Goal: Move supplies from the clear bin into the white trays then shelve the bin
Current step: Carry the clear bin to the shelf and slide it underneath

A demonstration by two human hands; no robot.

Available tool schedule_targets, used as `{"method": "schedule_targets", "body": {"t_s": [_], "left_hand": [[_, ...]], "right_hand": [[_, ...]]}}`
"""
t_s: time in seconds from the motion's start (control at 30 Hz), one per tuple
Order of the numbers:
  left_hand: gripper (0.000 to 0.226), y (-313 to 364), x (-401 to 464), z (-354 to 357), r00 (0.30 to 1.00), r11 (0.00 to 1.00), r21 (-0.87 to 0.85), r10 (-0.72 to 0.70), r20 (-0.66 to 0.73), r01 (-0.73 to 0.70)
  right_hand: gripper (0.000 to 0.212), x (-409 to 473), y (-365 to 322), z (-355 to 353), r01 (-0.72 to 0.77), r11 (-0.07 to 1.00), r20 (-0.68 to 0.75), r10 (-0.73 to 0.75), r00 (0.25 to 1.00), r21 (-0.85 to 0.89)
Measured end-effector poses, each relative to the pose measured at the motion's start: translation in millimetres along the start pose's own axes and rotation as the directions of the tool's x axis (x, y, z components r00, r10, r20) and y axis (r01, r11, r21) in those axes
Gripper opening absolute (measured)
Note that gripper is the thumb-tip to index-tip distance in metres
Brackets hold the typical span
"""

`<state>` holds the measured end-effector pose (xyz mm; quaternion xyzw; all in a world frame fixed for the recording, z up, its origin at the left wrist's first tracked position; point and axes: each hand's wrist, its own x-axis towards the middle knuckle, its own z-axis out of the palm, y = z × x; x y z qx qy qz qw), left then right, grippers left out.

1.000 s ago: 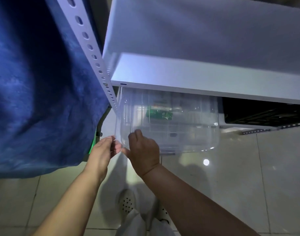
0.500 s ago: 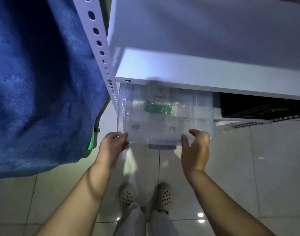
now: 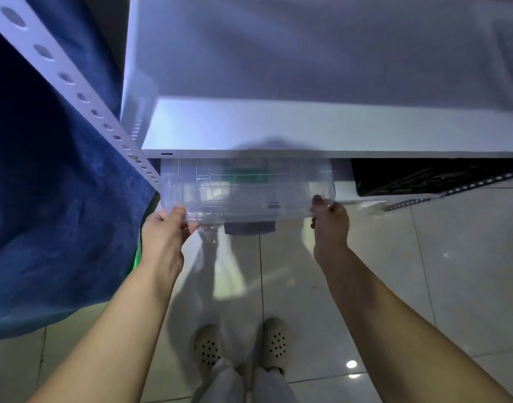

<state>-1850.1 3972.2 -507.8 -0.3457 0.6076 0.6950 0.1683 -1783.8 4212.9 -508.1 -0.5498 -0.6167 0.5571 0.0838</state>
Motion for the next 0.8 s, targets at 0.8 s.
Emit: {"method": "schedule_targets", "body": {"t_s": [0.8], "left_hand": [[0.013, 36, -81, 37, 0.976, 0.915, 0.394, -0.157, 0.149, 0.087]], "right_hand": [[0.011, -14, -50, -80, 0.088, 0.948, 0.432, 0.057, 0.9, -0.307]]}}
